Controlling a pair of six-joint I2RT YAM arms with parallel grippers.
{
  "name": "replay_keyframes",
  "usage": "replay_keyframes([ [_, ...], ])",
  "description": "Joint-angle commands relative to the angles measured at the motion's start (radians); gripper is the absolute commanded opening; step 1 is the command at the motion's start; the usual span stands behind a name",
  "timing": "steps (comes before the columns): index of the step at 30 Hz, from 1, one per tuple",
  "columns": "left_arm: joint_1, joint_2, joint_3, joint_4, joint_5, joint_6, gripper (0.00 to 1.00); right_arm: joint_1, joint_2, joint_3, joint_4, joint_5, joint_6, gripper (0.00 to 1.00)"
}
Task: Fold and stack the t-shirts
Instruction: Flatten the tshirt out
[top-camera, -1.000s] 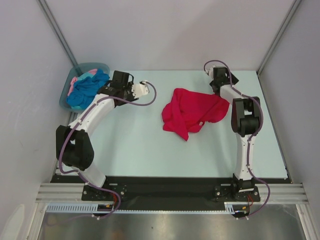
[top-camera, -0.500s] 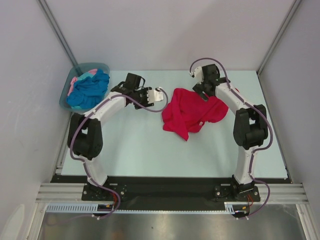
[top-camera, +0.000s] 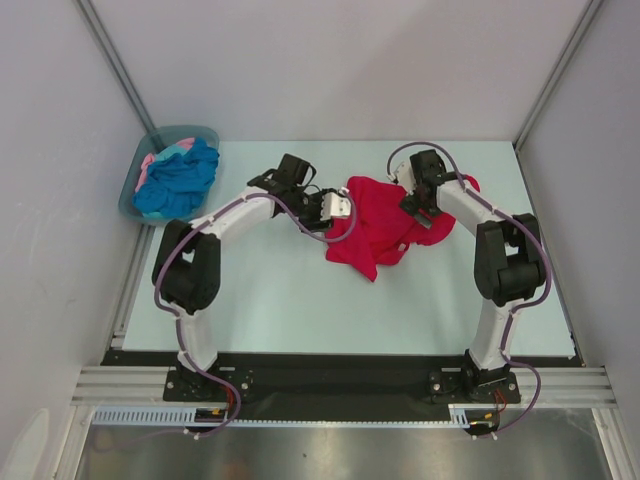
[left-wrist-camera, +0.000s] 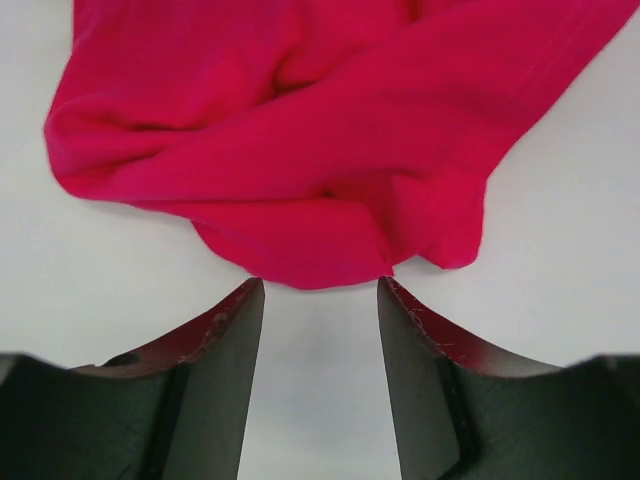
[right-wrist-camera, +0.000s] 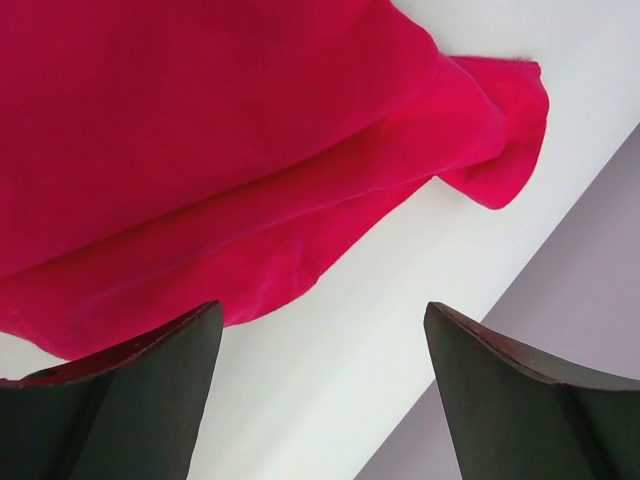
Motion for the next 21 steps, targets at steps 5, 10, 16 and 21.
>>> replay_keyframes([
  [5, -0.032, -0.023, -0.079, 0.005, 0.083, 0.095, 0.55, -0.005, -0.025, 0.068, 0.007, 0.035, -0.026, 0.88],
  [10, -0.036, 0.013, -0.071, 0.008, 0.075, 0.101, 0.55, -0.004, -0.011, 0.096, 0.006, 0.033, -0.019, 0.88],
  [16, -0.056, 0.074, -0.051, 0.065, 0.0, 0.075, 0.55, 0.005, -0.004, 0.114, 0.003, 0.029, -0.008, 0.88],
  [21, -0.078, 0.106, -0.034, 0.112, -0.08, 0.04, 0.55, 0.005, 0.01, 0.136, 0.0, 0.03, -0.006, 0.88],
])
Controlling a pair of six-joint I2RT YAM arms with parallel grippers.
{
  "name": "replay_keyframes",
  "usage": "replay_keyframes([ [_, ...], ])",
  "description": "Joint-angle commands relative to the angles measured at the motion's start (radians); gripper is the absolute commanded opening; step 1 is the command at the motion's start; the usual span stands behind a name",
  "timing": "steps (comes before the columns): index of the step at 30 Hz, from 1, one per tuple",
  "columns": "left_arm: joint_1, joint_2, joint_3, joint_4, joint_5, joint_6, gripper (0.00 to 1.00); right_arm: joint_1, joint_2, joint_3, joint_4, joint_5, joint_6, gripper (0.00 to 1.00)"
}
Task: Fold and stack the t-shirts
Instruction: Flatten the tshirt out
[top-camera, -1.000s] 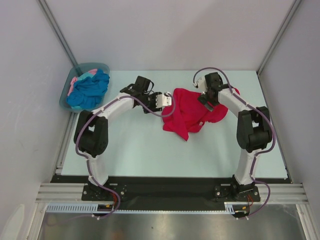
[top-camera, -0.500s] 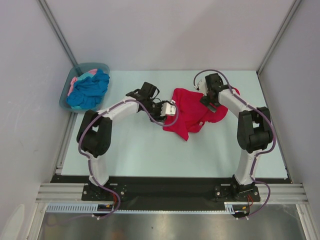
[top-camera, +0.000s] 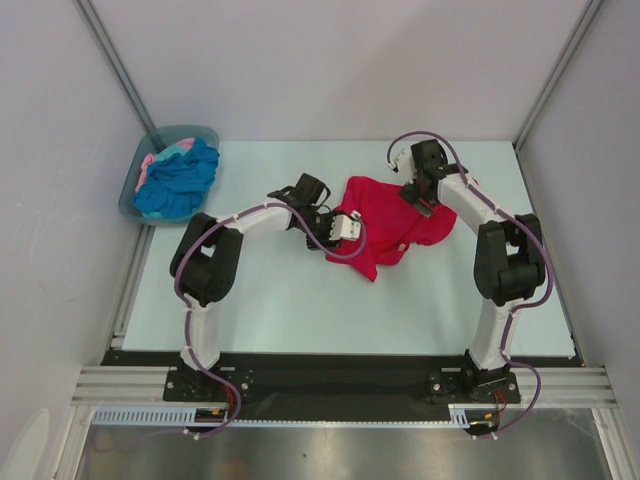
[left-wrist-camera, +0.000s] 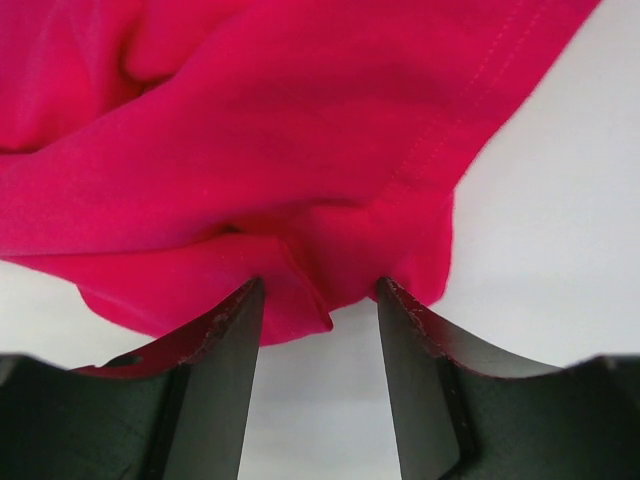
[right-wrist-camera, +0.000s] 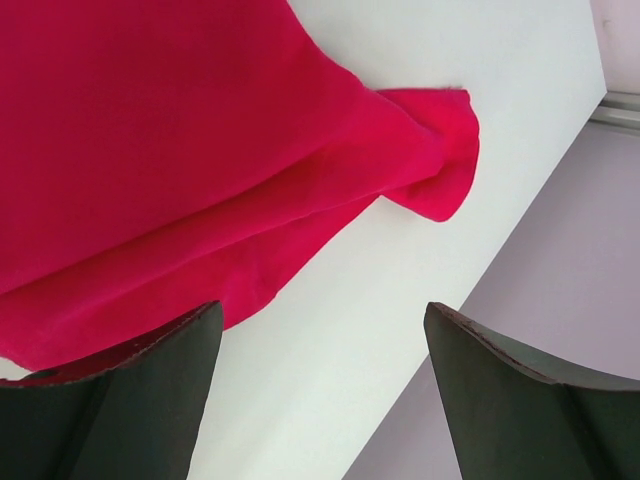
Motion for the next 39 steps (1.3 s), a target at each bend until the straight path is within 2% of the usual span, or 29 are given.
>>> replay_keyframes([
  [1, -0.021, 0.013, 0.047, 0.069, -0.053, -0.025, 0.55, 0.006, 0.009, 0.066, 0.0, 0.011, 0.011, 0.88],
  [15, -0.025, 0.027, 0.124, 0.064, -0.164, -0.046, 0.54, 0.013, 0.026, 0.1, -0.004, -0.016, 0.028, 0.89],
  [26, -0.02, 0.013, 0.164, 0.015, -0.167, -0.032, 0.54, 0.013, 0.04, 0.109, 0.002, -0.023, 0.035, 0.88],
  [32, -0.02, 0.018, 0.188, -0.08, -0.158, 0.027, 0.56, 0.012, 0.045, 0.115, 0.002, -0.022, 0.031, 0.88],
  [36, -0.018, 0.021, 0.228, -0.247, -0.116, 0.133, 0.59, 0.012, 0.045, 0.117, 0.002, -0.022, 0.029, 0.88],
  [39, -0.02, 0.025, 0.219, -0.253, -0.119, 0.161, 0.59, 0.012, 0.054, 0.123, -0.001, -0.023, 0.034, 0.88],
])
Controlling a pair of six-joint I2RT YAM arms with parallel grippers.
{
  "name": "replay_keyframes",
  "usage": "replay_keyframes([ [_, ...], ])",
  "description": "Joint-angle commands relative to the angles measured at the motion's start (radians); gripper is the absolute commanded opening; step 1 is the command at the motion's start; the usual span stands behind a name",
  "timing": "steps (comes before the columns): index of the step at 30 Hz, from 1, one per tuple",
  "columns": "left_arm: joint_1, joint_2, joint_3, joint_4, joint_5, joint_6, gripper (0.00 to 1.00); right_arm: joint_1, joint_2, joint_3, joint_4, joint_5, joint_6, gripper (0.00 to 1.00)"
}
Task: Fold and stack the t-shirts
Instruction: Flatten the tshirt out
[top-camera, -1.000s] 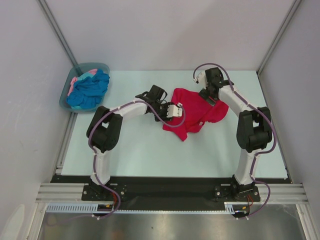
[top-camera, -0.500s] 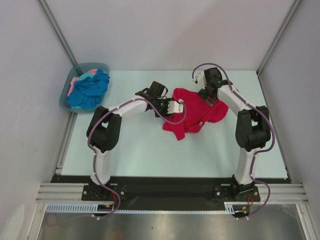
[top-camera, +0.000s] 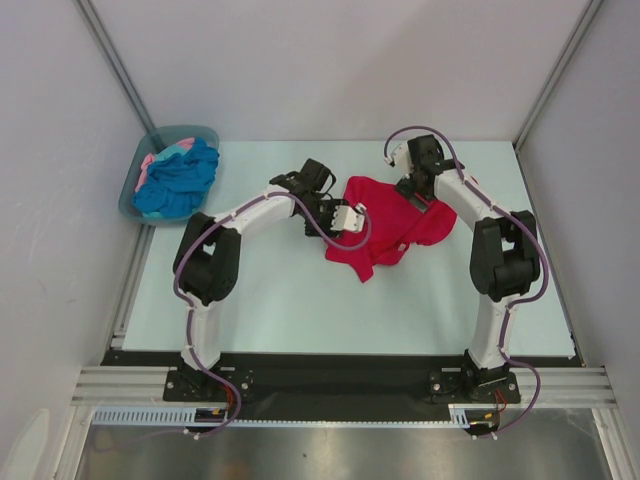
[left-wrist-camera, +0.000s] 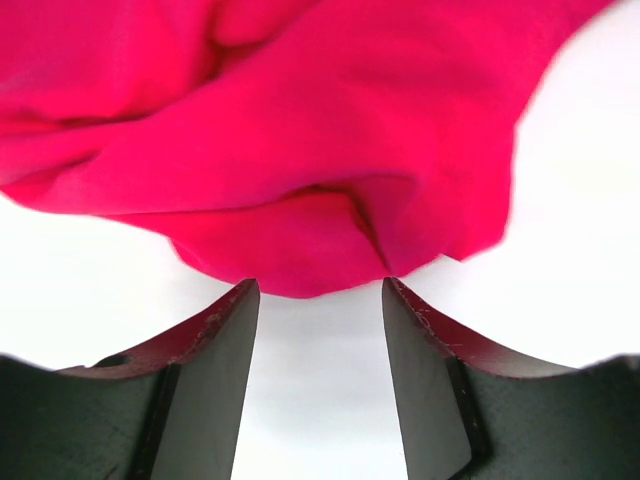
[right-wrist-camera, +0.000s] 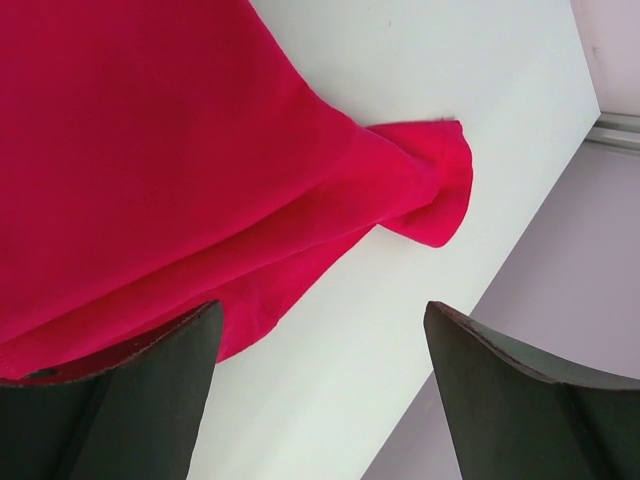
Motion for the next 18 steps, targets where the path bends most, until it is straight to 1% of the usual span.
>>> replay_keyframes([
  [1, -0.002, 0.004, 0.032, -0.083, 0.028, 0.087, 0.59, 0.003, 0.008, 0.052, 0.005, -0.007, 0.012, 0.88],
  [9, -0.003, 0.026, 0.003, -0.031, 0.015, 0.1, 0.58, 0.006, 0.011, 0.058, -0.001, -0.008, 0.01, 0.88],
  [18, -0.006, 0.05, -0.025, 0.04, -0.032, 0.115, 0.58, 0.005, 0.014, 0.066, -0.009, -0.01, 0.015, 0.88],
])
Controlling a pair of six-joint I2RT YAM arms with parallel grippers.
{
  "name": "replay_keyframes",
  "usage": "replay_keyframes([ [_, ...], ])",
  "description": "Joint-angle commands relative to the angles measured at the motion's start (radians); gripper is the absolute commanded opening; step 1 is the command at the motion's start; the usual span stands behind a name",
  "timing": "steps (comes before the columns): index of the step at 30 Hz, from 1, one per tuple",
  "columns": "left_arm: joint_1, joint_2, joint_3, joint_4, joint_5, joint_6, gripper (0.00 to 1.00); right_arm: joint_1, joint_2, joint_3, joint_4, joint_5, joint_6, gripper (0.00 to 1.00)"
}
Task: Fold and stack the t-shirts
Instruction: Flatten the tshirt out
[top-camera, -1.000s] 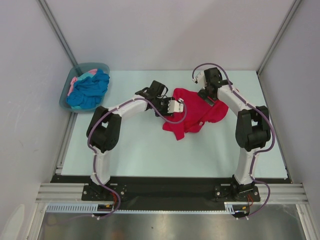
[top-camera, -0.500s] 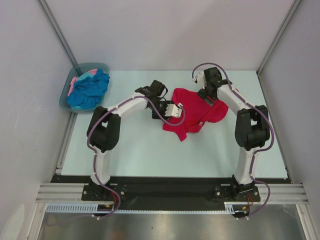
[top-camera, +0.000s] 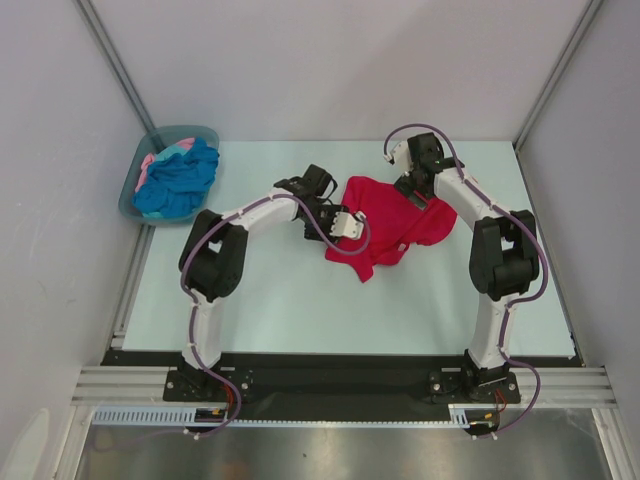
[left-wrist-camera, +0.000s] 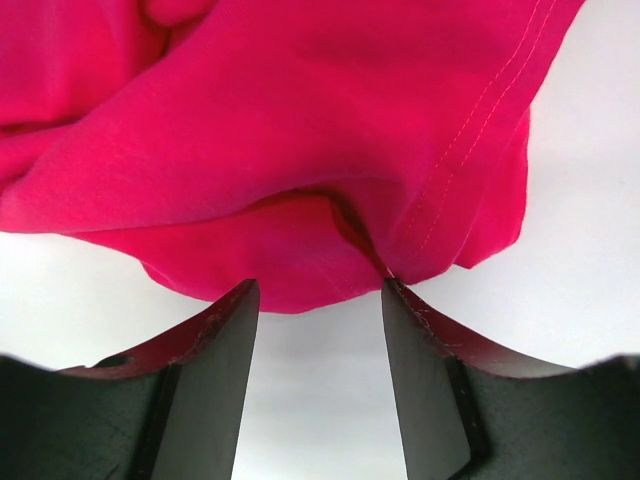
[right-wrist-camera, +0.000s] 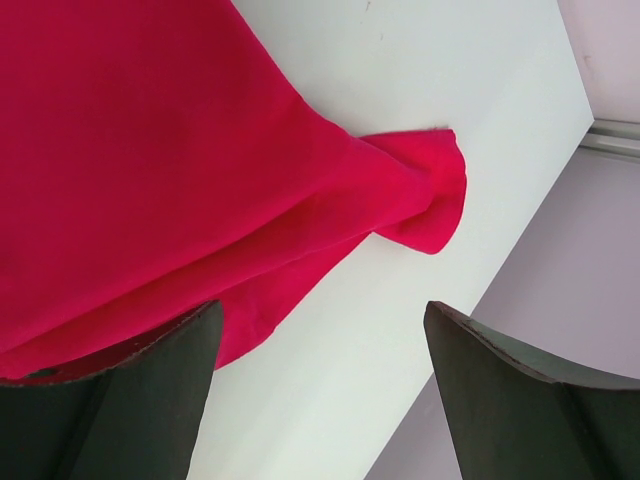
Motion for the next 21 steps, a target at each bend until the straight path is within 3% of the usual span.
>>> replay_keyframes([
  [1, -0.005, 0.004, -0.017, 0.035, -0.011, 0.044, 0.58, 0.003, 0.004, 0.043, -0.006, -0.003, 0.012, 0.89],
  [21, -0.034, 0.007, -0.025, 0.051, 0.014, 0.044, 0.59, 0.003, 0.018, 0.055, -0.008, -0.003, 0.014, 0.89],
])
